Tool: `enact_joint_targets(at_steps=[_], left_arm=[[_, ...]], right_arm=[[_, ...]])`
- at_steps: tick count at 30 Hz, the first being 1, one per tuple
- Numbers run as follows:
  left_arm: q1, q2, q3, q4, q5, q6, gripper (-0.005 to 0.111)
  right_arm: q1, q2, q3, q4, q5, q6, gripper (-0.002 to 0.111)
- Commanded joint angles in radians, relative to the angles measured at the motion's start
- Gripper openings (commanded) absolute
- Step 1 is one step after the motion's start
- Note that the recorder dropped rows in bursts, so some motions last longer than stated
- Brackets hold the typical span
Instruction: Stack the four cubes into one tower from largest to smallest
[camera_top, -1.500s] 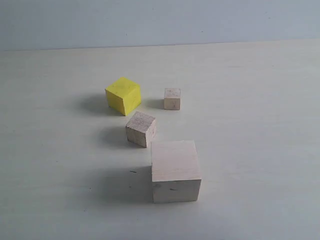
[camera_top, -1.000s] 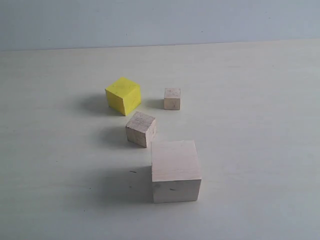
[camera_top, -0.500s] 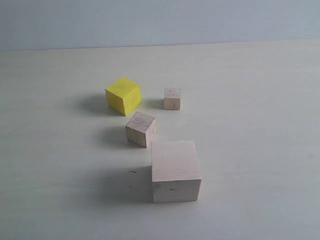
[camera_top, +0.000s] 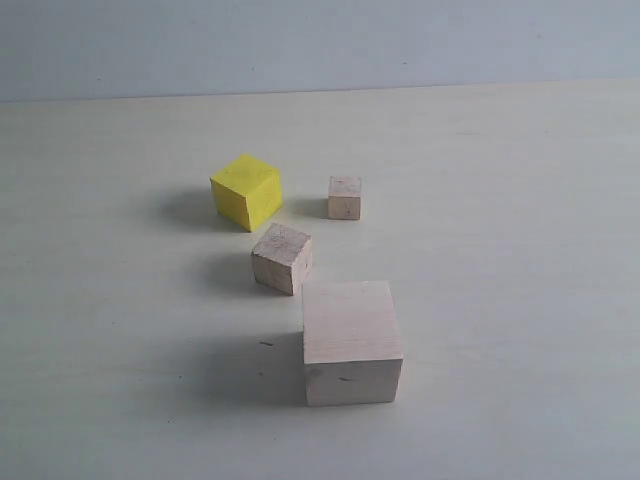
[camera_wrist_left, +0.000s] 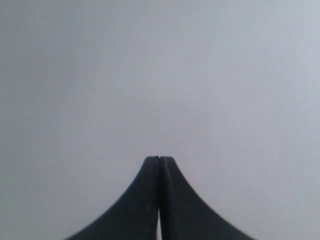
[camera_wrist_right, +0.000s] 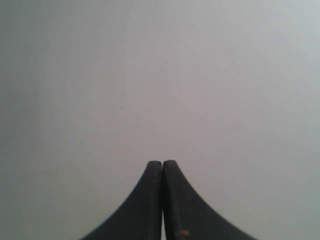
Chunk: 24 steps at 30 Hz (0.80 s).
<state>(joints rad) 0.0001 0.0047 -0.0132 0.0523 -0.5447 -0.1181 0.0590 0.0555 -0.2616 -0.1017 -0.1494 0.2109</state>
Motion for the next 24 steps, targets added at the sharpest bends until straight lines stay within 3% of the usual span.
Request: enact_joint_targets(at_steps=[1,8,13,24], left_arm=[[-0.006,0.018,-0.143,0.030,0.396,-0.072,0.000],[-0.011,0.193,-0.356,0.043,0.627,-0.108,0.000],[-0.086,0.357,-0.480,0.034,0.827,-0.098,0.000],[-0.286,0.717,-0.614,-0.026,1.172,0.013,0.000]], right_arm=[[0.036,0.076,-0.077,-0.012,0.073,-0.002,0.000],[0.133,0.257,-0.177,-0.012,0.275,-0.002,0.000],[0.211,0.416,-0.211,0.017,0.414,-0.056,0.000],[0.324,0.777,-0.217,0.529,0.650,-0.579,0.000]])
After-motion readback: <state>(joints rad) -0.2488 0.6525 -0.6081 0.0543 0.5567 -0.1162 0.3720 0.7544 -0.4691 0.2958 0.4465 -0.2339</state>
